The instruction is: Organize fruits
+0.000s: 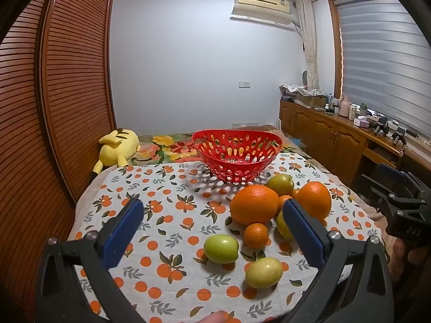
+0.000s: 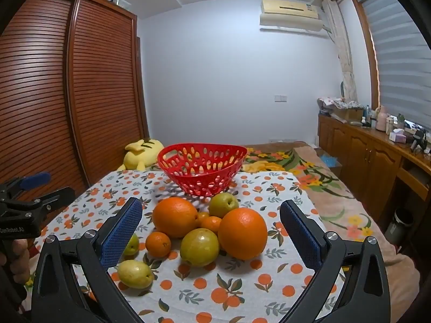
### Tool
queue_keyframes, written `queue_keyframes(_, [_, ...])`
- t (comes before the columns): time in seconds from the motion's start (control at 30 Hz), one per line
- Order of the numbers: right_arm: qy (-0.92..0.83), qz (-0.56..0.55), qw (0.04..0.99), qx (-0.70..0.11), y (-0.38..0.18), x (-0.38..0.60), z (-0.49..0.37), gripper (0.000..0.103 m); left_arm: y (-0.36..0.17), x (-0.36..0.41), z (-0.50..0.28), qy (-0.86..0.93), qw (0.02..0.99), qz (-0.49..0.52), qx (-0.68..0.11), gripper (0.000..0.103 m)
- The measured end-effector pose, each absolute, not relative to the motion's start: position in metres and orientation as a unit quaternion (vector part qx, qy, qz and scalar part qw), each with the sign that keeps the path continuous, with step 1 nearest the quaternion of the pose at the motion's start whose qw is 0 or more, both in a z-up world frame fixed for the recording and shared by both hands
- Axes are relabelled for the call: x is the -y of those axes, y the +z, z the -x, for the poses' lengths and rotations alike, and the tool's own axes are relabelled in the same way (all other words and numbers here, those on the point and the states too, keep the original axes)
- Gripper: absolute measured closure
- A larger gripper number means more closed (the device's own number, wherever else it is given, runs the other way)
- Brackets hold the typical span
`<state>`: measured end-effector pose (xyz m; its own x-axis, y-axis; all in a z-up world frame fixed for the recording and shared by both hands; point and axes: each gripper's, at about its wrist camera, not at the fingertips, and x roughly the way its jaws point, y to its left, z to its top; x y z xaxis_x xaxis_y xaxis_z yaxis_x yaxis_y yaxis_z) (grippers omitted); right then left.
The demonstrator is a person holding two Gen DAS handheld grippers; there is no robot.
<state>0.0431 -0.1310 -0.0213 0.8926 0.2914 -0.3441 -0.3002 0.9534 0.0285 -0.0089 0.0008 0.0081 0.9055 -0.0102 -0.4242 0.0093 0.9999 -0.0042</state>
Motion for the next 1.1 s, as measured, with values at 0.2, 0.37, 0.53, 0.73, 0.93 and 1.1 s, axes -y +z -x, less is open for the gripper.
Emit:
queue_keyframes(0.2, [0.152, 0.011, 0.973, -0.175, -0.021, 0.131, -0.043, 0.0, 0.015, -0.001, 0.014, -0.008, 0.977, 0.002, -0.215, 0.0])
queue_keyframes(0.37, [0.151, 0.011, 0.973, -0.171, -0.02, 0.131, -0.04, 0.0, 0.017, -0.002, 0.015, -0.009, 0.977, 0.002, -0.214, 0.0])
queue_keyframes(0.53, [0.151, 0.011, 0.974, -0.171, -0.02, 0.131, -0.04, 0.0, 0.018, -0.001, 0.015, -0.01, 0.977, 0.003, -0.213, 0.0])
queue_keyframes(0.73, [0.151, 0.012, 0.974, -0.171, -0.019, 0.131, -0.04, 0.0, 0.018, -0.001, 0.015, -0.01, 0.977, 0.003, -0.213, 0.0])
queue_keyframes(0.93, [0.151, 0.011, 0.974, -0.171, -0.019, 0.131, -0.04, 0.0, 0.019, 0.0, 0.017, -0.011, 0.977, 0.004, -0.212, 0.0])
queue_keyframes(1.1, [0.152, 0.011, 0.973, -0.171, -0.019, 0.131, -0.04, 0.0, 0.018, 0.0, 0.017, -0.011, 0.977, 0.003, -0.212, 0.0])
